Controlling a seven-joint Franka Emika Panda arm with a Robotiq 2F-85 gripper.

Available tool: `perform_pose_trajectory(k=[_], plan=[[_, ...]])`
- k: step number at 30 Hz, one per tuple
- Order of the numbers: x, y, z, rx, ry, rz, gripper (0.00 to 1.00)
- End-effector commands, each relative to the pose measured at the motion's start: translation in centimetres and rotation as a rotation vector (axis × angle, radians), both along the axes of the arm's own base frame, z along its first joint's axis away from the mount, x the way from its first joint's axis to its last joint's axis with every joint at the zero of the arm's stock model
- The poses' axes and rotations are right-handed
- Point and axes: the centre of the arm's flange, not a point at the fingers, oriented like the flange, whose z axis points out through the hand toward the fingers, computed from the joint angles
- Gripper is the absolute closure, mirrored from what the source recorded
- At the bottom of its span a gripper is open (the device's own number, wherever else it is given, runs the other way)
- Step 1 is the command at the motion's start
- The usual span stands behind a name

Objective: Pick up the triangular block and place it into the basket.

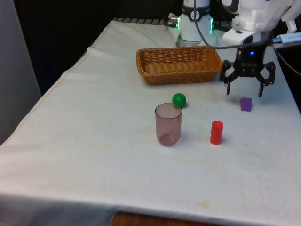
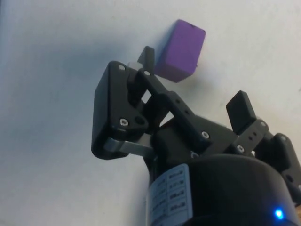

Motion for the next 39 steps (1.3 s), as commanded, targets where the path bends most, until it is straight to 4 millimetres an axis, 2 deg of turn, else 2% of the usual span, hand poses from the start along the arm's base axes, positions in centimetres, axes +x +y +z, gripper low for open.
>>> perform_pose_trajectory(k=[1,11,14,24,28,33,34,35,39], plan=[[0.0,0.2,-0.4,0.005,-0.008,-0.006,0.00],[0.0,0.3,-1.9,0.012,-0.009,-0.011,0.02],[-0.1,0.4,-2.1,0.013,-0.010,-0.011,0.14],[-0.1,0.4,-2.3,0.014,-0.008,-0.013,0.66],[-0.1,0.5,-2.3,0.014,-0.009,-0.012,0.66],[0.0,0.3,-0.5,0.007,-0.019,-0.016,0.66],[0.2,0.4,-1.1,0.013,-0.015,-0.011,0.66],[0.1,0.3,-0.2,0.006,-0.020,-0.019,0.66],[0.1,0.3,0.9,0.002,-0.024,-0.020,0.66]])
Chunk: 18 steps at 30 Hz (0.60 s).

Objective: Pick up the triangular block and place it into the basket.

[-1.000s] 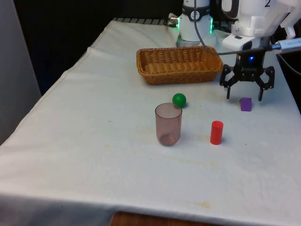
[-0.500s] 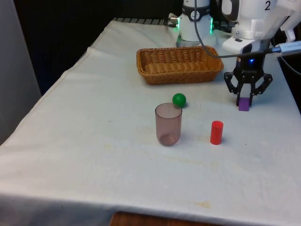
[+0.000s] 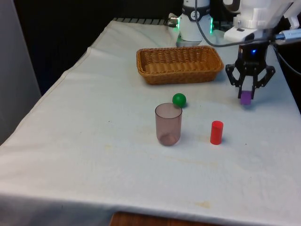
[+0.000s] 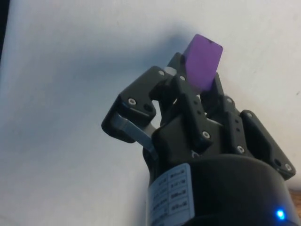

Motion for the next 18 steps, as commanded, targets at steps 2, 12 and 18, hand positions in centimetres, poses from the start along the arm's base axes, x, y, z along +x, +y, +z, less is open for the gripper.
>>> perform_pose_trajectory(k=[2,12,18], plan=[[0.1,-0.1,0.8,-0.010,-0.007,-0.008,0.66],[0.2,0.1,3.4,-0.012,-0.024,-0.012,0.66],[0.2,0.3,5.2,-0.011,-0.033,-0.013,0.66]])
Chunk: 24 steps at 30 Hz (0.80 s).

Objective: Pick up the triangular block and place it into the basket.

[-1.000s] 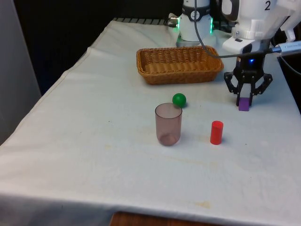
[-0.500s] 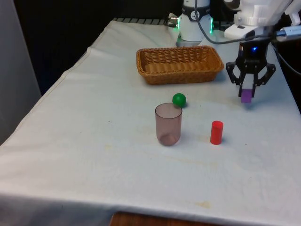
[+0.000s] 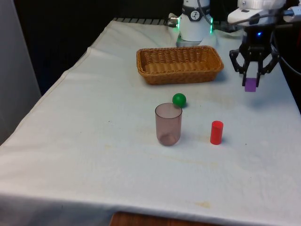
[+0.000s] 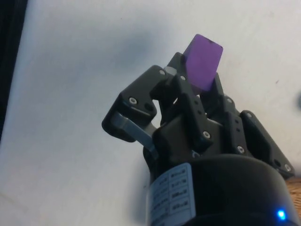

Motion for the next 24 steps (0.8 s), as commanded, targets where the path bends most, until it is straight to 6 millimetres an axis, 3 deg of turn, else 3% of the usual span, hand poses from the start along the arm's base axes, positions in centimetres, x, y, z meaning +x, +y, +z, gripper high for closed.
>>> perform_pose_trajectory(k=[1,15,24], plan=[[-0.1,-0.1,0.5,-0.013,-0.003,-0.006,0.66],[-2.6,-0.5,2.9,-0.023,0.010,0.017,0.66],[-5.9,-1.6,4.4,-0.049,0.007,0.028,0.66]])
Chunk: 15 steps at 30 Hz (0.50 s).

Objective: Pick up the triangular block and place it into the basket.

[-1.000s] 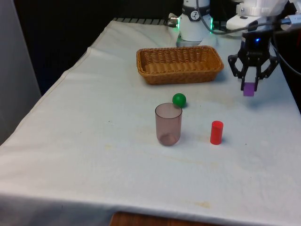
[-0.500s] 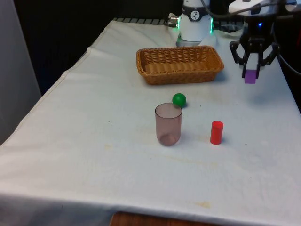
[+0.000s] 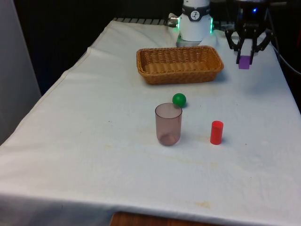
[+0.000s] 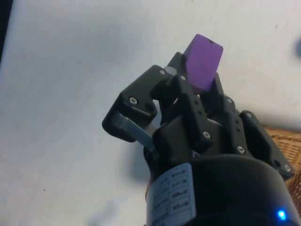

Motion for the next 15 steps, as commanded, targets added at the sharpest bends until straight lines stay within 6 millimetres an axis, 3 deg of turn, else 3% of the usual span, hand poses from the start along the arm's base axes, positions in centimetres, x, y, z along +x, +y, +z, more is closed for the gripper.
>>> perform_pose_trajectory(k=[1,15], plan=[[-0.3,-0.1,0.1,-0.001,0.000,0.001,0.66],[-4.7,-2.7,1.0,-0.024,0.005,0.005,0.66]])
